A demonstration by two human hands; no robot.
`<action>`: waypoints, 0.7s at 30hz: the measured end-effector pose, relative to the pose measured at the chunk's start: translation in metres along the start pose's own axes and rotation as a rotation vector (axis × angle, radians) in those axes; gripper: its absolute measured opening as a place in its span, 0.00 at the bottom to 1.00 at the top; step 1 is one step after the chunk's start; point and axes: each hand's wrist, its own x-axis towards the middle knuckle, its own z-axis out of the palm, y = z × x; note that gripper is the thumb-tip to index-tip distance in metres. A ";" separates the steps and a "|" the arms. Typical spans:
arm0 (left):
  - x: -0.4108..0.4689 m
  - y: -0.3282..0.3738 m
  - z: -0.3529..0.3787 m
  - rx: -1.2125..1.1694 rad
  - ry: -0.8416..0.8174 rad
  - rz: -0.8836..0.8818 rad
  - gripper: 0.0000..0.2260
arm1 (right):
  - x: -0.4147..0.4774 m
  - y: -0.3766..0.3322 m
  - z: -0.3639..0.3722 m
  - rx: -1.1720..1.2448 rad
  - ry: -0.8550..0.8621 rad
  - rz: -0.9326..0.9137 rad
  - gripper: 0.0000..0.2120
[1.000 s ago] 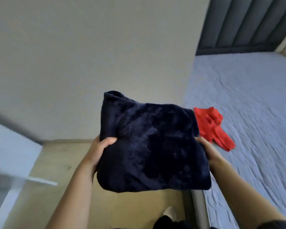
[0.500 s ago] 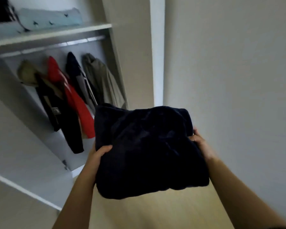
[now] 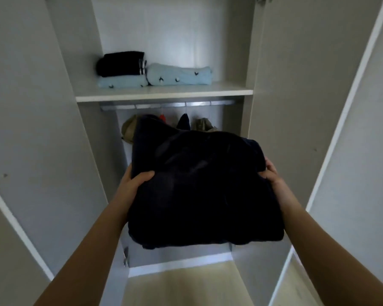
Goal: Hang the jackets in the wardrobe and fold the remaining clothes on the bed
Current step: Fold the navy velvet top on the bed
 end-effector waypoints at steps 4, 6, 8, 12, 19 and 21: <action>0.101 0.054 0.018 0.014 -0.008 0.184 0.25 | 0.112 -0.048 0.021 0.050 -0.054 -0.108 0.18; 0.147 0.080 0.029 0.039 -0.018 0.242 0.24 | 0.161 -0.074 0.031 0.058 -0.054 -0.139 0.18; 0.188 0.106 0.038 0.053 -0.015 0.303 0.22 | 0.208 -0.103 0.041 0.069 -0.076 -0.165 0.17; 0.272 0.156 0.048 0.076 0.001 0.405 0.23 | 0.294 -0.159 0.065 0.080 -0.166 -0.224 0.20; 0.426 0.206 0.044 0.103 0.041 0.383 0.29 | 0.433 -0.208 0.097 0.051 -0.198 -0.373 0.23; 0.472 0.213 0.039 0.092 0.020 0.387 0.30 | 0.473 -0.215 0.109 0.031 -0.183 -0.414 0.23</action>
